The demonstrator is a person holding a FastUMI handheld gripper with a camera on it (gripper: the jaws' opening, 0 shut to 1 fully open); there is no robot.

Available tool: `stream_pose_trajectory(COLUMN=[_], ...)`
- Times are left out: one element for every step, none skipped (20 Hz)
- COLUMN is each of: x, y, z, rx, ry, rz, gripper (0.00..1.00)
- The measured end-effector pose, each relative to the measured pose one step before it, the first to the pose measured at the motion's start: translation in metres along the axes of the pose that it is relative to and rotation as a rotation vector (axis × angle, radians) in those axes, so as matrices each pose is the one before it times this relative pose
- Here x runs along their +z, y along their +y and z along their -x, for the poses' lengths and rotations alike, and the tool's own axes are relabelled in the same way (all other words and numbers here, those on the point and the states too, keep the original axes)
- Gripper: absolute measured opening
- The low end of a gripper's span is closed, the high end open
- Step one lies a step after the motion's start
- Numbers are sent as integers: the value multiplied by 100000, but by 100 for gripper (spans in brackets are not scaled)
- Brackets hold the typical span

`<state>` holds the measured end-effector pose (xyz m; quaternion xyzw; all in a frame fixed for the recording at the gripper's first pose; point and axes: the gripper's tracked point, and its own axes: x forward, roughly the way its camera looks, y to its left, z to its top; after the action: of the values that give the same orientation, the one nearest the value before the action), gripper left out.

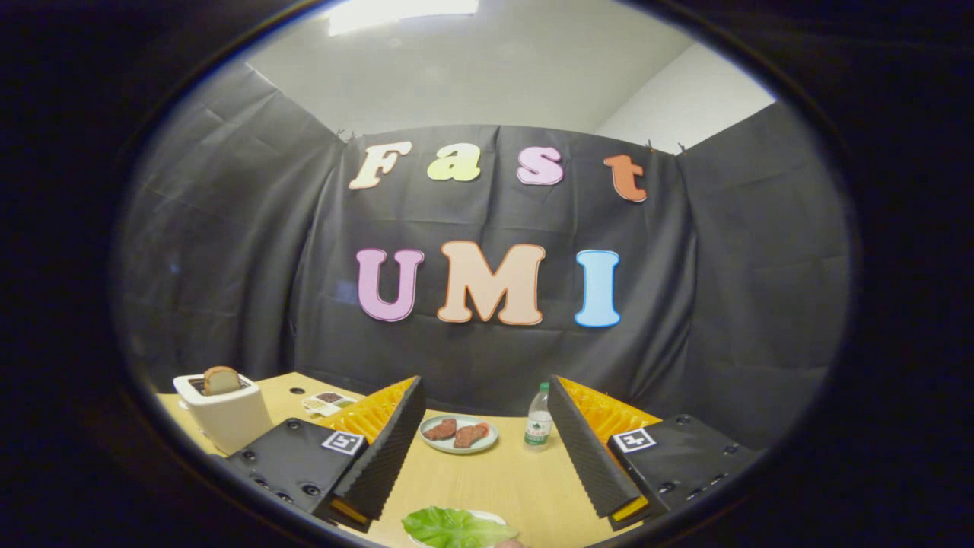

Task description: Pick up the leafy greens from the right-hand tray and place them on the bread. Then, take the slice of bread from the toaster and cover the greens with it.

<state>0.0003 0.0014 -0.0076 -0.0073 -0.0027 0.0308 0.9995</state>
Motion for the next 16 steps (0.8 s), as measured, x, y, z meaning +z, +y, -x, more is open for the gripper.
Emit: stream_pose_trajectory(x=[-11, 115, 113, 72, -48, 56, 34, -91, -518, -747, -696, -626, -704, -924, -1151, -1043], y=[-182, -286, -329, -255, -158, -228, -294, -125, 25, 62, -8, 23, 119, 159, 358, 374], z=[-59, -174, -168, -127, -123, -200, -90, -69, -47, -75, -97, -109, -136, -32, -225, -123], rx=[133, -70, -67, 96, 309, 54, 127, 766, 1460, 1694, 1757, 1843, 2048, 2373, 2844, 2935], ry=[-69, -194, -152, 52, 259, 78, -34, 253, 1233, 2007, 2171, 1973, 2136, 2679, 3131, 3157], rz=[97, 466, 467, 310, 184, 32, -77, -129, 53, 540, 1167, 1528, 1648, 1917, 1776, 1525], gripper=[100, 100, 100, 100, 100, 100, 100, 100, 100, 100, 100, 100, 100, 100, 100, 100])
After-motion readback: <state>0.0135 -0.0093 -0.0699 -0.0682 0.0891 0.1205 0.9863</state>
